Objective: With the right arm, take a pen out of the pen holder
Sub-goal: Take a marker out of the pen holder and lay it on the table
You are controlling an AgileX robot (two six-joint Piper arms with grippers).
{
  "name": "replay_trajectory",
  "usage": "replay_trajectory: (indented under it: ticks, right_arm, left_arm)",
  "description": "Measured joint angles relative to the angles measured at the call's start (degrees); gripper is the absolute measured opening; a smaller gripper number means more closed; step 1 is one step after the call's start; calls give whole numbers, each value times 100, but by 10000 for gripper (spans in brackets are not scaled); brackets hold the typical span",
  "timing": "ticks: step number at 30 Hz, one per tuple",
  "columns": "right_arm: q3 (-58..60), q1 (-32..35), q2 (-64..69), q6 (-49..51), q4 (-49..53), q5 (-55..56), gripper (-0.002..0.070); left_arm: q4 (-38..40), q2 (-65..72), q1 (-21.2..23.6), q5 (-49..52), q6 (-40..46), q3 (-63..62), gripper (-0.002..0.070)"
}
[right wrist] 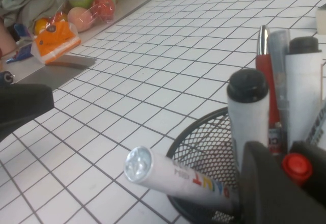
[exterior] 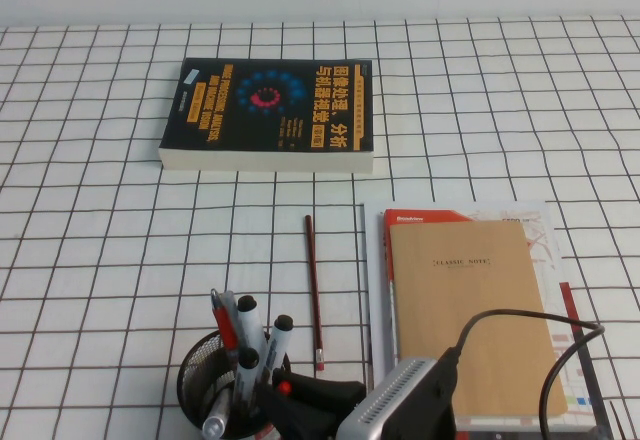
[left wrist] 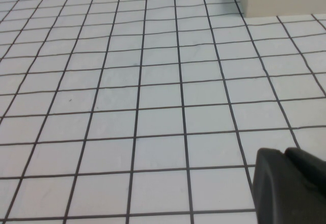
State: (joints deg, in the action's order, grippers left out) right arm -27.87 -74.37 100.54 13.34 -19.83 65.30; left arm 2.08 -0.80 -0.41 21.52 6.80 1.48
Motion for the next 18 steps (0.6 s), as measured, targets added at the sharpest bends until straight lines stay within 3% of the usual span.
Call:
replay_trajectory:
  ticks: [3, 18]
  right_arm:
    - [0, 0, 0, 0, -25, 0, 61]
    - [0, 0, -1250, -906, -723, -806, 60]
  left_arm:
    - [0, 0, 0, 0, 0, 0, -4]
    - [0, 0, 0, 0, 0, 0, -4]
